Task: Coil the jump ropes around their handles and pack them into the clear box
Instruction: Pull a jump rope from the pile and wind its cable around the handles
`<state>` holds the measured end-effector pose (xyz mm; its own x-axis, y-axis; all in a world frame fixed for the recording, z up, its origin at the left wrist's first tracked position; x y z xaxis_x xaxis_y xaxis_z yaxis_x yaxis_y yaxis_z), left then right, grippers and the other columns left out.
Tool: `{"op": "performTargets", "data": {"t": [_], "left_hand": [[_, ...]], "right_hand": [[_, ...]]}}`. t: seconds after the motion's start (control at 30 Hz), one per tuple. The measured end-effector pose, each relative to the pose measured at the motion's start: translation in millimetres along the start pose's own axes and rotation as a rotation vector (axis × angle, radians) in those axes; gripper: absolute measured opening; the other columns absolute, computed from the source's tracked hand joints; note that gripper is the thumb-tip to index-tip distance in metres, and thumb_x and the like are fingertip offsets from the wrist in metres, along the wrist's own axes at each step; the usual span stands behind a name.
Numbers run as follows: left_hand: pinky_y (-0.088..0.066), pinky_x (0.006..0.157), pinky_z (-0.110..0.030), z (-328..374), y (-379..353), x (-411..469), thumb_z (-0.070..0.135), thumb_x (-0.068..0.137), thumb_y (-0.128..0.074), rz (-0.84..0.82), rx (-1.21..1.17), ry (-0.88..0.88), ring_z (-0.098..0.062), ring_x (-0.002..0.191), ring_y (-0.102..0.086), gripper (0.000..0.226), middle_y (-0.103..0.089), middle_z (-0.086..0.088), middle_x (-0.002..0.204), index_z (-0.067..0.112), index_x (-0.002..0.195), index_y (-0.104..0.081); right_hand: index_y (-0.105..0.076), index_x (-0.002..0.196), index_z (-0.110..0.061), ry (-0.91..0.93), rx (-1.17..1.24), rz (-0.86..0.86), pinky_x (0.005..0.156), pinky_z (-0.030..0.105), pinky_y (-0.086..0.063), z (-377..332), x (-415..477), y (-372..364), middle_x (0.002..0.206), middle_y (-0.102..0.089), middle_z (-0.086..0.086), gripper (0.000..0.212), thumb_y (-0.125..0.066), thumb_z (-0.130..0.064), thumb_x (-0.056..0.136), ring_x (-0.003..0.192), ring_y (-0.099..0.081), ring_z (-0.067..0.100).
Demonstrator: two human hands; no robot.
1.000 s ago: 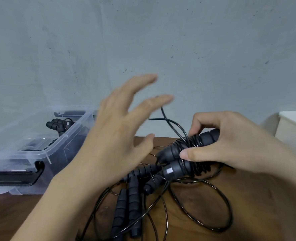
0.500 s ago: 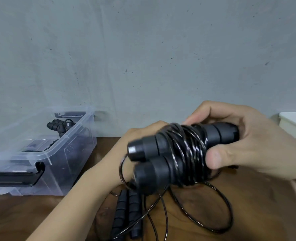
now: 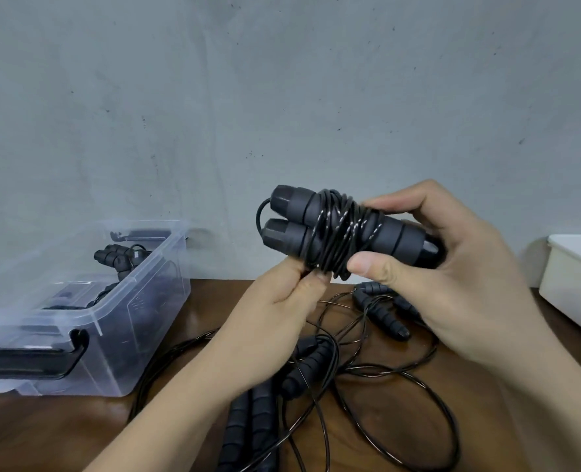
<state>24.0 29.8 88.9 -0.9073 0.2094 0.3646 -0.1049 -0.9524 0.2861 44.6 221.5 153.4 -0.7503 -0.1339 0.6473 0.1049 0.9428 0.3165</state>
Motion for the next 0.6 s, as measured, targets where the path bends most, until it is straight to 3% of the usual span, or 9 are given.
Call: {"op": "performTargets", "data": {"t": [0.07, 0.1, 0.17, 0.23, 0.33, 0.4, 0.5, 0.6], "left_hand": [[-0.034, 0.064, -0.047, 1, 2, 0, 0.043, 0.096, -0.060, -0.014, -0.102, 0.075, -0.021, 0.071, -0.034, 0.009, -0.041, 0.002, 0.078, 0.034, 0.094, -0.064], [-0.034, 0.066, -0.044, 0, 1, 1, 0.037, 0.093, -0.065, -0.027, -0.173, 0.100, -0.020, 0.074, -0.035, 0.013, -0.044, 0.002, 0.080, 0.028, 0.102, -0.066], [-0.035, 0.067, -0.035, -1, 2, 3, 0.038, 0.085, -0.074, -0.019, -0.348, 0.132, -0.018, 0.082, -0.040, 0.040, -0.054, 0.001, 0.086, 0.013, 0.116, -0.069], [-0.037, 0.069, -0.034, 4, 0, 3, 0.050, 0.087, -0.078, 0.053, -0.480, 0.142, -0.017, 0.088, -0.050, 0.052, -0.067, -0.001, 0.098, 0.013, 0.123, -0.072], [-0.056, 0.081, -0.035, 9, -5, -6, 0.054, 0.096, -0.068, 0.122, -0.623, 0.178, -0.021, 0.103, -0.072, 0.051, -0.076, -0.010, 0.113, 0.013, 0.126, -0.070], [-0.059, 0.092, -0.039, 6, 3, -12, 0.052, 0.096, -0.070, 0.179, -0.702, 0.237, -0.032, 0.116, -0.073, 0.061, -0.075, -0.019, 0.118, 0.002, 0.130, -0.064], [-0.054, 0.104, -0.053, 6, 37, -17, 0.045, 0.096, -0.074, 0.260, -0.608, 0.254, -0.044, 0.122, -0.068, 0.060, -0.067, -0.032, 0.128, -0.002, 0.130, -0.061], [-0.063, 0.087, -0.053, 9, 81, -23, 0.048, 0.094, -0.075, 0.322, -0.379, 0.239, -0.036, 0.108, -0.076, 0.049, -0.074, -0.024, 0.117, 0.008, 0.119, -0.064]], "right_hand": [[-0.066, 0.108, -0.043, 0.010, -0.054, 0.029, 0.079, 0.024, -0.058, 6, -2, -9, 0.103, -0.077, -0.014, 0.040, -0.091, -0.036, 0.077, 0.091, -0.074, 0.008], [-0.066, 0.110, -0.042, 0.034, -0.091, 0.049, 0.083, 0.025, -0.058, 9, -2, -15, 0.109, -0.076, -0.016, 0.041, -0.091, -0.033, 0.079, 0.099, -0.073, 0.006], [-0.067, 0.115, -0.033, 0.122, -0.173, 0.091, 0.093, 0.020, -0.052, 13, -4, -28, 0.119, -0.070, -0.019, 0.042, -0.091, -0.028, 0.082, 0.114, -0.067, 0.002], [-0.069, 0.120, -0.022, 0.229, -0.267, 0.115, 0.095, 0.018, -0.050, 16, -9, -45, 0.126, -0.064, -0.016, 0.042, -0.091, -0.025, 0.084, 0.117, -0.062, 0.001], [-0.069, 0.124, -0.018, 0.376, -0.437, 0.127, 0.080, 0.039, -0.060, 18, -22, -74, 0.136, -0.061, -0.006, 0.041, -0.087, -0.015, 0.087, 0.115, -0.066, 0.018], [-0.064, 0.129, -0.019, 0.418, -0.504, 0.132, 0.069, 0.043, -0.061, 21, -28, -93, 0.142, -0.061, 0.000, 0.052, -0.085, -0.008, 0.084, 0.114, -0.067, 0.025], [-0.052, 0.139, -0.021, 0.410, -0.414, 0.011, 0.079, 0.041, -0.062, 22, -25, -120, 0.154, -0.051, -0.001, 0.067, -0.087, -0.012, 0.082, 0.120, -0.065, 0.023], [-0.051, 0.151, -0.020, 0.435, -0.342, -0.141, 0.094, 0.033, -0.058, 14, -15, -144, 0.164, -0.040, -0.005, 0.065, -0.079, -0.028, 0.093, 0.136, -0.058, 0.017]]}}
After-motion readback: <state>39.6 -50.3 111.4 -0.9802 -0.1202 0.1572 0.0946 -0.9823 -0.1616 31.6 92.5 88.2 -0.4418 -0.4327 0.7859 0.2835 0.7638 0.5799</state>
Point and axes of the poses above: each hand's wrist, its own x-axis towards the middle knuckle, its own y-axis out of the back of the hand, z = x × y, the point moved 4 cm from there along x, towards the middle knuckle
